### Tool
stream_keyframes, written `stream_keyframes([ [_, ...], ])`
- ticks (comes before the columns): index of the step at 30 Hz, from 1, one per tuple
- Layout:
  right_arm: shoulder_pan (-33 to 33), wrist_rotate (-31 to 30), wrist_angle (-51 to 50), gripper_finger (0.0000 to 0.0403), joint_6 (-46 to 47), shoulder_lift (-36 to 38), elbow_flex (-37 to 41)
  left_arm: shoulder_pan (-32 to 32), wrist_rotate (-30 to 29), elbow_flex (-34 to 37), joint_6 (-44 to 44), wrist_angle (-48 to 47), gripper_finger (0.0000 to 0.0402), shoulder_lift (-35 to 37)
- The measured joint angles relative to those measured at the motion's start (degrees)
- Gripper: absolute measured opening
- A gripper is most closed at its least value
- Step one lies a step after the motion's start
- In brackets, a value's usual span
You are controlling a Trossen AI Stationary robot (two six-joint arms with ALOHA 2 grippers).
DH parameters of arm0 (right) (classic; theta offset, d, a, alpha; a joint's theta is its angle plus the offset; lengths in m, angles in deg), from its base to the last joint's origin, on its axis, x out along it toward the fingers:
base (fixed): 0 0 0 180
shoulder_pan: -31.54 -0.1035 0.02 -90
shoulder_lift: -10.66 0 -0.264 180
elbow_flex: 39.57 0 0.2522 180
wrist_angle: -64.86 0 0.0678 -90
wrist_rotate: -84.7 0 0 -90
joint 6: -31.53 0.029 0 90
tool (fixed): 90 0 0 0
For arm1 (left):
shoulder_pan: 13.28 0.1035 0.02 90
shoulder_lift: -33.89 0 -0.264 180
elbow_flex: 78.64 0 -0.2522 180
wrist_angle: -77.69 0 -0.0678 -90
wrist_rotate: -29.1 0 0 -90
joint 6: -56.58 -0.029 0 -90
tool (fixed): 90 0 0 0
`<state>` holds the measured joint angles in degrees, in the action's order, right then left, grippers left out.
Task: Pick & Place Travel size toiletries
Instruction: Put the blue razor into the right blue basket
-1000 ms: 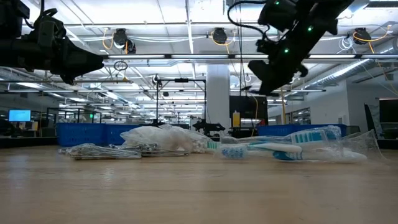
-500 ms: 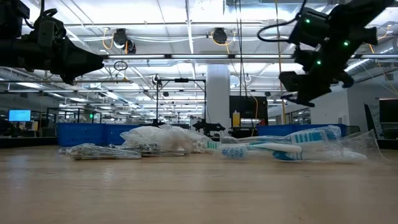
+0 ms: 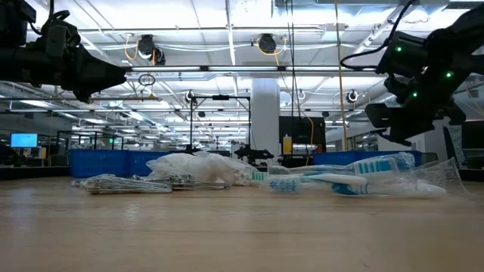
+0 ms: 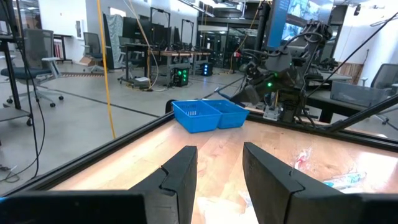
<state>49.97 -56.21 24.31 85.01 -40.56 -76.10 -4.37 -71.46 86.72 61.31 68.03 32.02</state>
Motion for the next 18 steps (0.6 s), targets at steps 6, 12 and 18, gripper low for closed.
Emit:
stream_keyframes([
  [6, 0.9, 0.2, 4.5, 0.0084, 1.4, 0.2, 2.3, 0.0, 0.0, 0.0, 0.0, 0.0, 0.0127, 0.0],
  [12, 0.9, 0.2, 6.5, 0.0124, 0.7, 0.2, 3.0, 0.0, 0.0, 0.0, 0.0, 0.0, 0.0127, 0.0],
  [18, 0.9, 0.1, 6.5, 0.0148, -0.1, 0.2, 3.0, 0.0, 0.0, 0.0, 0.0, 0.0, 0.0127, 0.0],
])
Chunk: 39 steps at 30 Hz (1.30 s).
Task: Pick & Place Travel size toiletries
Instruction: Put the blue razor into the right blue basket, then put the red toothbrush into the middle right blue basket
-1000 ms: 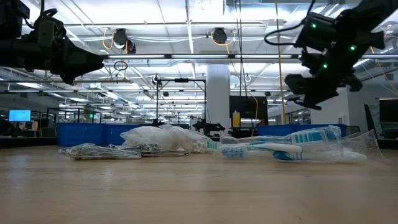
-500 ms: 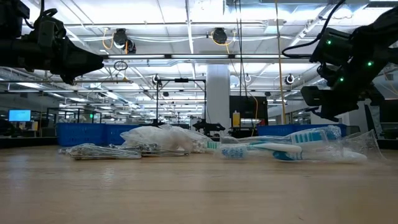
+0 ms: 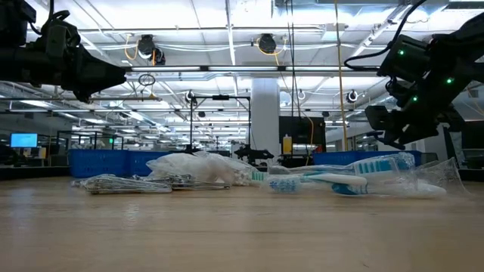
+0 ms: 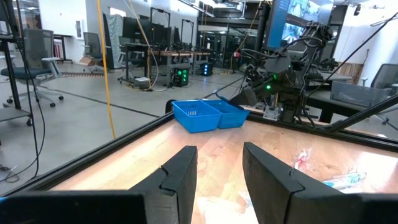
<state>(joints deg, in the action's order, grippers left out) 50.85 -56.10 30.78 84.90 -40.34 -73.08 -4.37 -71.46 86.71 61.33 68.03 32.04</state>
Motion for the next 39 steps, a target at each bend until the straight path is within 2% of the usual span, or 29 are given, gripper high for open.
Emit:
stream_keyframes([
  [9, 0.0, -2.5, -0.1, 0.0164, 2.0, 0.0, 0.0, 0.0, 0.0, 0.0, 0.0, 0.0, 0.0127, 0.0],
  [13, 0.0, -3.0, -0.1, 0.0164, -0.6, 0.0, 0.0, 0.0, 0.0, 0.0, 0.0, 0.0, 0.0127, 0.0],
  [20, 0.0, -1.3, 0.0, 0.0142, -3.2, 0.0, 0.0, 0.0, 0.0, 0.0, 0.0, 0.0, 0.0127, 0.0],
  [23, -0.6, 2.4, 3.3, 0.0136, -6.5, 0.0, 0.0, 0.0, 0.0, 0.0, 0.0, 0.0, 0.0127, 0.0],
  [25, -1.4, 6.8, 9.3, 0.0135, -11.6, 0.0, 0.0, 0.0, 0.0, 0.0, 0.0, 0.0, 0.0127, 0.0],
  [27, -2.7, 14.5, 17.2, 0.0135, -18.6, 0.0, 0.0, 0.0, 0.0, 0.0, 0.0, 0.0, 0.0127, 0.0],
  [31, -7.7, 36.6, 34.5, 0.0132, -30.1, -0.6, 0.0, 0.0, 0.0, 0.0, 0.0, 0.0, 0.0127, 0.0],
  [33, -12.5, 43.1, 39.3, 0.013, -33.7, -1.9, -0.4, 0.0, 0.0, 0.0, 0.0, 0.0, 0.0127, 0.0],
  [35, -18.4, 42.4, 38.3, 0.0129, -35.6, -3.6, -2.0, 0.0, 0.0, 0.0, 0.0, 0.0, 0.0127, 0.0],
  [39, -29.0, 32.1, 26.1, 0.0127, -35.5, -8.7, -8.9, 0.0, 0.0, 0.0, 0.0, 0.0, 0.0127, 0.0],
])
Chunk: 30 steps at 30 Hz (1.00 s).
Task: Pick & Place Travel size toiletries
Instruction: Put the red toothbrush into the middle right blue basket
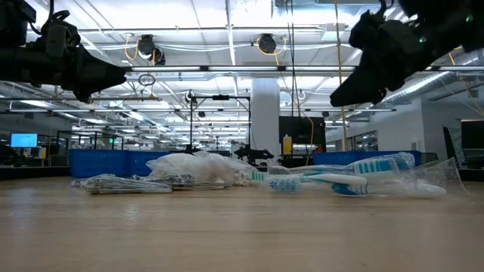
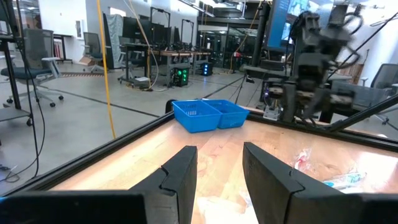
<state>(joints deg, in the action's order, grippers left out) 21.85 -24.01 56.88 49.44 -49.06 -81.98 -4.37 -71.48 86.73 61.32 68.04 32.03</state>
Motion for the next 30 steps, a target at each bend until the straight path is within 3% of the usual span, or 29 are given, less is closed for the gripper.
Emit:
stream_keyframes([
  [3, -5.2, -3.8, -11.4, 0.0127, 4.0, -5.3, -7.3, 0.0, 0.0, 0.0, 0.0, 0.0, 0.0127, 0.0],
  [9, -8.2, -3.6, -26.7, 0.0127, 8.0, -17.3, -15.7, 0.0, 0.0, 0.0, 0.0, 0.0, 0.0127, 0.0],
  [19, -7.2, 5.3, -21.3, 0.0127, 7.0, -27.5, -15.9, 0.0, 0.0, 0.0, 0.0, 0.0, 0.0127, 0.0],
  [30, -4.0, 5.3, -20.3, 0.0127, 4.1, -29.4, -15.9, 0.0, 0.0, 0.0, 0.0, 0.0, 0.0127, 0.0],
])
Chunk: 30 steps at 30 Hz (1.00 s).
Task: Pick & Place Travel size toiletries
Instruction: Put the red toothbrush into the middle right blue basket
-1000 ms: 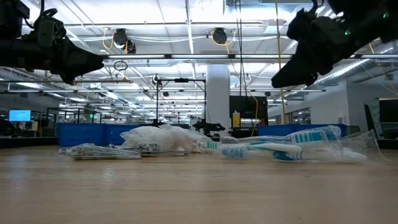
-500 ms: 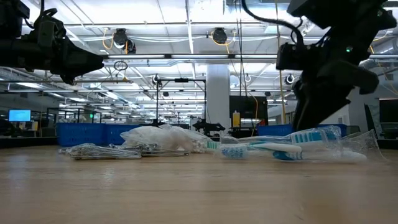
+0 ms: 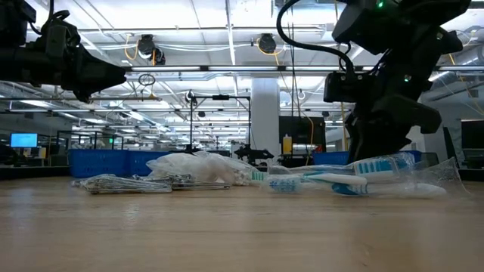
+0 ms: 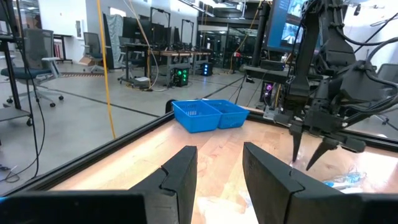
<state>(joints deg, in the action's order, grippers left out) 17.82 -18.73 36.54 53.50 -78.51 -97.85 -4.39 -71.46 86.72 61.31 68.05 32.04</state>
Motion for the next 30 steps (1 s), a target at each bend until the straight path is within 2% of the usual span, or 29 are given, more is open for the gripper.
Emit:
stream_keyframes([
  [18, 5.2, 0.3, -0.2, 0.0127, -6.2, 0.3, 0.5, 0.0, 0.0, 0.0, 0.0, 0.0, 0.0127, 0.0],
  [23, 6.4, 4.4, 0.4, 0.0127, -5.3, 0.5, 2.7, 0.0, 0.0, 0.0, 0.0, 0.0, 0.0127, 0.0],
  [27, 6.6, 4.4, 0.7, 0.0113, -4.7, 0.6, 4.0, 0.0, 0.0, 0.0, 0.0, 0.0, 0.0127, 0.0],
  [30, 6.6, 4.5, 0.5, 0.0085, -4.7, 0.6, 4.2, 0.0, 0.0, 0.0, 0.0, 0.0, 0.0127, 0.0],
])
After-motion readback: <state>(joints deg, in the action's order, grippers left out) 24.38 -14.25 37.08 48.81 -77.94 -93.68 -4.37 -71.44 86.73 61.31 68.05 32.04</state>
